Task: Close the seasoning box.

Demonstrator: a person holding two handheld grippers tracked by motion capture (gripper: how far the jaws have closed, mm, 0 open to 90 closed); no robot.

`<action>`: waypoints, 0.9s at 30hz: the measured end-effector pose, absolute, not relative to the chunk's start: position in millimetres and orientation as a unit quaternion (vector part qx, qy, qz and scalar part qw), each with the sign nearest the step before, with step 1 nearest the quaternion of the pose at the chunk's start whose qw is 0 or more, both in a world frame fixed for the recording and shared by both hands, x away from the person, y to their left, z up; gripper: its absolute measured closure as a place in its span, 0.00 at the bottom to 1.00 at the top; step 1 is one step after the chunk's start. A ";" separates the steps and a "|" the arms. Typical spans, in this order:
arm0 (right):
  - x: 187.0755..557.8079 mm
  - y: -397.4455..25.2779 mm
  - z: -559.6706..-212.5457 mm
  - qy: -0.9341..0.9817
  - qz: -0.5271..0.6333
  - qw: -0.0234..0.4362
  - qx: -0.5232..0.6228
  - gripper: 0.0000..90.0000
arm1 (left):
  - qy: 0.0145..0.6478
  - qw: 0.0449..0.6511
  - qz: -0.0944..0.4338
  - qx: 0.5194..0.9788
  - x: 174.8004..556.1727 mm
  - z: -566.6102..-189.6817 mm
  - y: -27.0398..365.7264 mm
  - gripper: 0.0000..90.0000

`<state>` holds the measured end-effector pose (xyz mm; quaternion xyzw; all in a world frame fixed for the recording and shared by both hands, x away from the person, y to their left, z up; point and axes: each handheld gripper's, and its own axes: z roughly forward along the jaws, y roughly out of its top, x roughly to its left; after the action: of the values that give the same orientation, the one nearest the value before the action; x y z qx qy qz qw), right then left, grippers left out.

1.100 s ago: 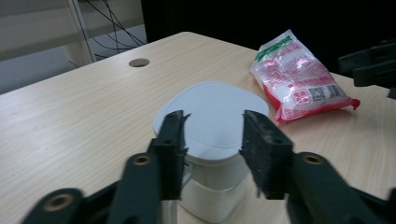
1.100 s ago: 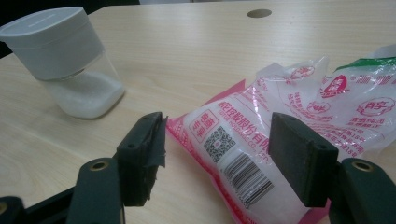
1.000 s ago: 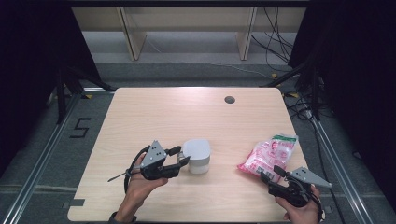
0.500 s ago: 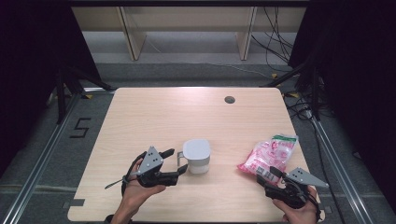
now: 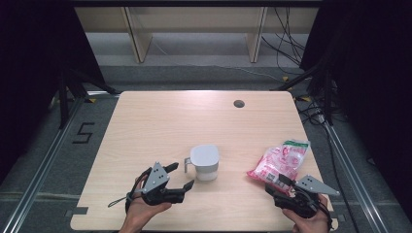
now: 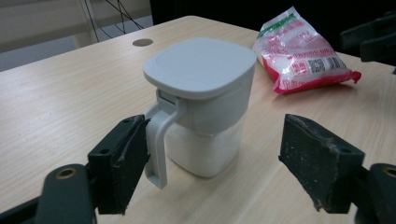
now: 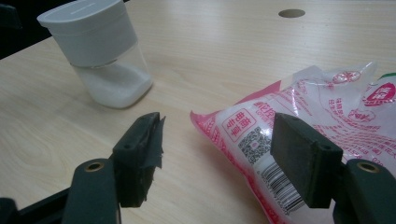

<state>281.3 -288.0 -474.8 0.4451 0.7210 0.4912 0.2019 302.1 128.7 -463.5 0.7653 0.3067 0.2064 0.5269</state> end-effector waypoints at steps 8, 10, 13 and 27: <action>276.6 -280.1 -475.9 0.728 0.493 0.176 0.444 0.38 | 0.309 0.528 0.209 0.763 289.9 -478.4 136.6 0.22; 276.2 -280.6 -475.6 0.738 0.482 0.181 0.436 0.38 | 0.310 0.529 0.206 0.762 288.8 -479.5 137.6 0.22; 272.9 -275.6 -476.5 0.751 0.477 0.183 0.418 0.38 | 0.318 0.520 0.207 0.765 285.7 -485.4 140.3 0.22; 258.4 -261.5 -483.0 0.809 0.437 0.166 0.357 0.36 | 0.340 0.496 0.206 0.772 276.8 -502.2 146.5 0.18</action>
<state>258.4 -261.5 -483.0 0.3573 0.8085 0.4370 0.1663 276.8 146.5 -502.2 0.7719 0.3402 0.2056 0.4961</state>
